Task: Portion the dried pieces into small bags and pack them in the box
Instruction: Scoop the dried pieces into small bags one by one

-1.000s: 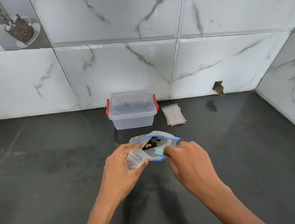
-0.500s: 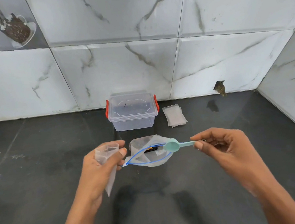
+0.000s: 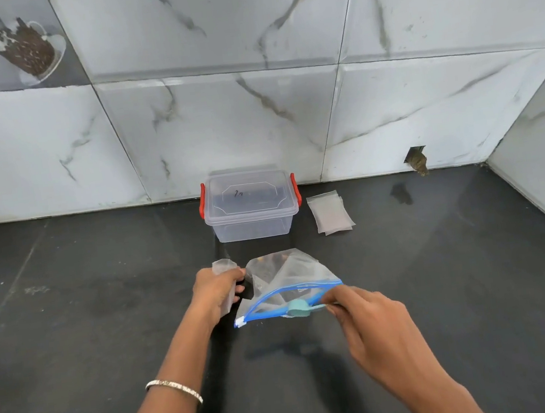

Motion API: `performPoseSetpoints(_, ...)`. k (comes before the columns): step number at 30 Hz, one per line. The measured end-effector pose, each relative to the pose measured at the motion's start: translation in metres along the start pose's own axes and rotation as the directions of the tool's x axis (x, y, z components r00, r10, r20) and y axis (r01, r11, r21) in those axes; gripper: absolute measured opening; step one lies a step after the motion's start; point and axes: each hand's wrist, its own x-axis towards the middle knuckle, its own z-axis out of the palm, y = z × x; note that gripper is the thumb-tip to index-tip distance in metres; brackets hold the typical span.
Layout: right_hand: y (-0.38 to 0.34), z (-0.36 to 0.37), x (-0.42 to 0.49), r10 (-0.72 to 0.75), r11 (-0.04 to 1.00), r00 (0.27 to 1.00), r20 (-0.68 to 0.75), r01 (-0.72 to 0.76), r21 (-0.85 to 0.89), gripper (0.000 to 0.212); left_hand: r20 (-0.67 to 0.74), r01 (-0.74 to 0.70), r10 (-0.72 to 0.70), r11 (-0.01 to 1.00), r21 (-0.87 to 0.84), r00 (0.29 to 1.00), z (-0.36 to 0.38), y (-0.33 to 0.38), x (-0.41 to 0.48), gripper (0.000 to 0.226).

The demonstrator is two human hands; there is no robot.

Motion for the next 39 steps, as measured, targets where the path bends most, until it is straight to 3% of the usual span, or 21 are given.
performPoseSetpoints(3, 0.008, -0.003, -0.002, 0.154, 0.958, 0.987, -0.042, -0.139, 0.251, 0.024, -0.005, -0.007, 0.007, 0.997, 0.083, 1.0, 0.005, 0.003, 0.006, 0.019)
performPoseSetpoints(5, 0.01, -0.007, 0.001, 0.294, 0.854, 0.956, 0.009, -0.267, 0.448, 0.031, -0.012, -0.01, 0.012, 0.994, 0.112, 1.0, 0.007, 0.006, 0.007, 0.017)
performPoseSetpoints(7, 0.008, -0.01, 0.004, 0.336, 0.77, 0.94, 0.056, -0.308, 0.558, 0.035, -0.003, -0.008, 0.008, 0.99, 0.144, 1.0, 0.008, 0.007, 0.009, 0.014)
performPoseSetpoints(10, 0.002, -0.002, 0.008, 0.251, 0.911, 0.968, 0.025, -0.245, 0.332, 0.028, 0.015, -0.018, 0.015, 0.979, 0.204, 1.0, 0.009, 0.004, 0.013, 0.02)
performPoseSetpoints(12, -0.004, 0.007, 0.009, 0.184, 0.965, 0.975, 0.127, -0.204, 0.163, 0.015, 0.011, -0.03, 0.028, 0.972, 0.235, 1.0, 0.009, 0.002, 0.015, 0.019)
performPoseSetpoints(14, -0.005, 0.02, 0.009, 0.214, 0.96, 0.935, 0.283, -0.255, 0.117, 0.013, 0.017, -0.049, 0.046, 0.969, 0.242, 0.999, 0.009, 0.001, 0.015, 0.014)
performPoseSetpoints(17, 0.005, 0.033, 0.007, 0.304, 0.902, 0.84, 0.449, -0.405, 0.147, 0.014, 0.04, -0.065, 0.057, 0.962, 0.263, 0.998, 0.01, 0.0, 0.014, 0.014)
performPoseSetpoints(22, 0.016, 0.047, -0.001, 0.401, 0.736, 0.753, 0.522, -0.604, 0.306, 0.01, 0.093, -0.101, 0.078, 0.952, 0.29, 0.993, 0.015, 0.001, 0.01, 0.012)
performPoseSetpoints(29, 0.019, 0.046, 0.004, 0.552, 0.62, 0.778, 0.299, -0.623, 0.477, 0.027, 0.14, -0.18, 0.15, 0.954, 0.239, 0.979, 0.023, -0.002, 0.0, 0.008)
performPoseSetpoints(32, 0.023, 0.04, 0.011, 0.573, 0.517, 0.761, 0.304, -0.623, 0.587, 0.026, 0.16, -0.247, 0.222, 0.956, 0.156, 0.962, 0.023, 0.007, -0.01, 0.01)
performPoseSetpoints(35, 0.031, 0.044, 0.012, 0.484, 0.391, 0.733, 0.478, -0.67, 0.631, 0.03, 0.252, -0.384, 0.346, 0.916, 0.12, 0.904, 0.021, 0.021, -0.02, 0.008)
performPoseSetpoints(39, 0.036, 0.057, 0.002, 0.419, 0.422, 0.666, 0.617, -0.744, 0.518, 0.026, 0.454, -0.563, 0.451, 0.814, 0.145, 0.768, 0.011, 0.032, -0.027, 0.005)
